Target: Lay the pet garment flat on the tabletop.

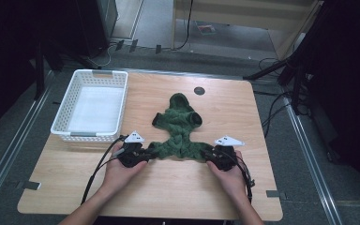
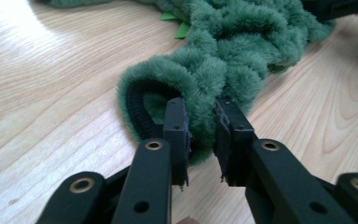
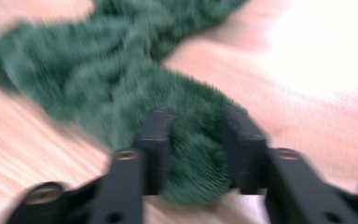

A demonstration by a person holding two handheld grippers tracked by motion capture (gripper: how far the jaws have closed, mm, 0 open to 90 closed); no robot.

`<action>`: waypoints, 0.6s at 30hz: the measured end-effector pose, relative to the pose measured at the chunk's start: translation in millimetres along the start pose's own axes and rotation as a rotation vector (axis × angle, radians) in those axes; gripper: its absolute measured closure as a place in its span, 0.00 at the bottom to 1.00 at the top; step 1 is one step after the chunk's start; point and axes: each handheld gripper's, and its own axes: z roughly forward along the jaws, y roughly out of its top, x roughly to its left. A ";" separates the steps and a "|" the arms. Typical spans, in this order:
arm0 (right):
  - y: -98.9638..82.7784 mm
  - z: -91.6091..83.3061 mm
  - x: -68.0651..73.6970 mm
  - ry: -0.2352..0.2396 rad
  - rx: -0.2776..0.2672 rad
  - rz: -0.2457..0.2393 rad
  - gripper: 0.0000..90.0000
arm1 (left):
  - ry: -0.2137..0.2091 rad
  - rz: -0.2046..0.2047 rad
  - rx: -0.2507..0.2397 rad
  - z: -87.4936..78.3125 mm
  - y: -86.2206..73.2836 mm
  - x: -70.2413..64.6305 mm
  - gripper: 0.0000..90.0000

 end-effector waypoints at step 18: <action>-19.2 -39.6 -12.6 0.010 -0.235 0.033 0.44 | 0.045 0.031 -0.206 -39.4 -27.8 -0.7 0.26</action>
